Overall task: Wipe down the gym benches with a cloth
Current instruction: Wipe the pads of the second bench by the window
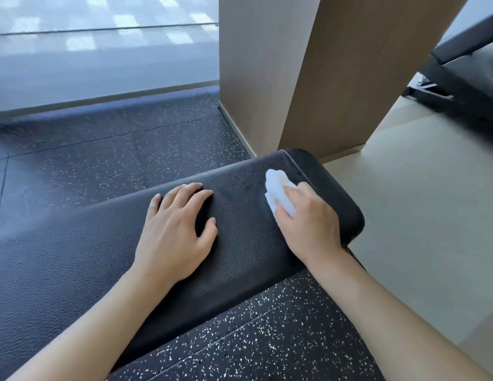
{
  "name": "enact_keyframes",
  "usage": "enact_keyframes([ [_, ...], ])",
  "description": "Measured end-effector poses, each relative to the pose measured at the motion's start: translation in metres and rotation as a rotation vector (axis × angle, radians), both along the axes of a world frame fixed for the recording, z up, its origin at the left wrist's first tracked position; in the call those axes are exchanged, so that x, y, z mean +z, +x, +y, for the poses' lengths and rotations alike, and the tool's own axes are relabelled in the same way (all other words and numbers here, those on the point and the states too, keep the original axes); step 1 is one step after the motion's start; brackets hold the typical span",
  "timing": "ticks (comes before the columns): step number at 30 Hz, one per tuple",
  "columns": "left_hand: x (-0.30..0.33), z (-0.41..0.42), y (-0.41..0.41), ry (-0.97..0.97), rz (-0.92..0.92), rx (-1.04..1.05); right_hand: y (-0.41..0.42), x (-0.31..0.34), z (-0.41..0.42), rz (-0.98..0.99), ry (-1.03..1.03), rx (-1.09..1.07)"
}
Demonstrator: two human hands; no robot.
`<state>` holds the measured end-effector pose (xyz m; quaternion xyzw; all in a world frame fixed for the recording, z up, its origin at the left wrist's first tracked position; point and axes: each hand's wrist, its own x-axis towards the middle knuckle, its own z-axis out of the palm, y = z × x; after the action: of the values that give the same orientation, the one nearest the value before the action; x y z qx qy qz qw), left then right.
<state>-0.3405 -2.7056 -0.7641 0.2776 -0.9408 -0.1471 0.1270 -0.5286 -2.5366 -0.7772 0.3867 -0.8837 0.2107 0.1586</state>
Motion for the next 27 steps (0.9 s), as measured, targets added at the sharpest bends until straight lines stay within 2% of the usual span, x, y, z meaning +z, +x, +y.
enact_keyframes([
  [5, 0.001, -0.002, -0.002, 0.012, 0.009, 0.02, 0.028, 0.004, -0.057, -0.067, -0.013, 0.223],
  [8, 0.003, -0.001, -0.002, 0.029, 0.008, 0.019, 0.007, 0.012, -0.082, -0.104, -0.042, 0.311],
  [12, 0.0, -0.002, -0.001, 0.032, 0.018, 0.024, -0.075, 0.017, -0.1, -0.123, 0.092, 0.094],
  [14, 0.0, -0.003, -0.001, 0.029, 0.022, 0.023, -0.094, 0.017, -0.101, -0.148, 0.082, -0.013],
  [17, 0.0, -0.003, -0.002, 0.026, 0.033, 0.021, -0.067, 0.015, -0.106, -0.092, 0.075, 0.01],
  [20, 0.0, -0.003, -0.002, 0.018, 0.042, 0.021, -0.002, 0.014, -0.121, -0.011, 0.089, 0.21],
  [22, 0.0, -0.003, -0.003, 0.02, 0.052, 0.03, 0.028, 0.014, -0.124, -0.057, 0.068, 0.328],
  [24, -0.001, -0.002, -0.003, 0.024, 0.06, 0.036, 0.027, 0.016, -0.117, -0.151, 0.041, 0.361],
  [27, -0.001, -0.001, -0.002, 0.026, 0.068, 0.04, 0.006, 0.02, -0.088, -0.149, 0.041, 0.381],
])
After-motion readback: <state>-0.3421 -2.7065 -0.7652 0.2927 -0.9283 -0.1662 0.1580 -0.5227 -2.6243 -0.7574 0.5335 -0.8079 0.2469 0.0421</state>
